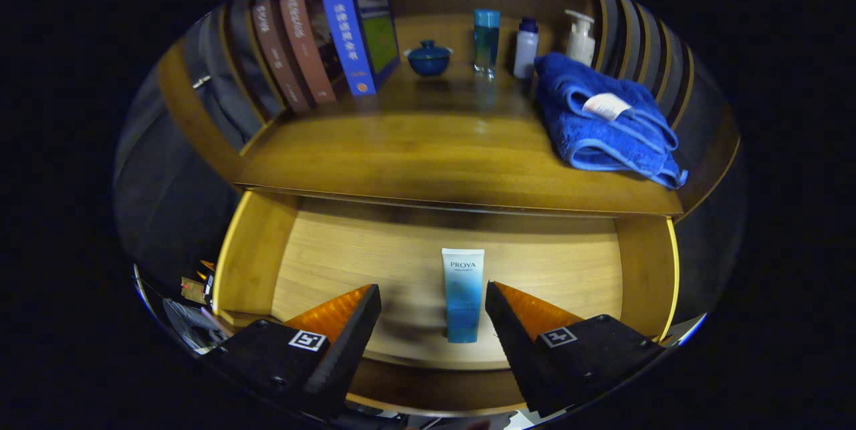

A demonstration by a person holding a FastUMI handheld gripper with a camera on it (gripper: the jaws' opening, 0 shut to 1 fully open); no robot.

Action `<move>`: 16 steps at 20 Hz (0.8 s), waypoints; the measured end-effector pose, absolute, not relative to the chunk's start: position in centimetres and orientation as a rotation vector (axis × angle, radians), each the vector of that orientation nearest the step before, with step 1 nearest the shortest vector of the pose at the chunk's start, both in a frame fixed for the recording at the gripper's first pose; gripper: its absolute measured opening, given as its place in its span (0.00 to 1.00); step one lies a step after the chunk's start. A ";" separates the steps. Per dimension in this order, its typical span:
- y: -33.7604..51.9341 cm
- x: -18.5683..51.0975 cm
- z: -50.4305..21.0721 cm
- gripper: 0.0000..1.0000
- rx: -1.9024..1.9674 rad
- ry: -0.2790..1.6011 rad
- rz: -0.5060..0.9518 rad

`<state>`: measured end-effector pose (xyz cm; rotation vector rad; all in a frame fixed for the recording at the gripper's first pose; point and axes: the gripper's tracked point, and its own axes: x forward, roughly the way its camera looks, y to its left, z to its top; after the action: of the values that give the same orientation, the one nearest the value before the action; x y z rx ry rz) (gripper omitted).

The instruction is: Pull open the drawer, take out the items inside it, and place them on the countertop above the cabinet.

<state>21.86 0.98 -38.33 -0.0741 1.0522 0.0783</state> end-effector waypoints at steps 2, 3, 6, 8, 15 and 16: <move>0.0 22.3 -40.3 0.98 -0.074 1.115 0.042; -0.3 22.4 -40.9 0.98 -0.072 1.135 0.028; -1.1 22.4 -43.0 0.86 -0.091 1.188 0.009; -1.6 22.3 -44.1 0.75 -0.121 1.217 -0.007; -2.5 20.7 -45.6 0.48 -0.091 1.339 -0.013; -2.5 20.7 -45.5 0.43 -0.083 1.327 -0.027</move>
<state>20.73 -2.45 -45.54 -0.0829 1.3270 -0.0268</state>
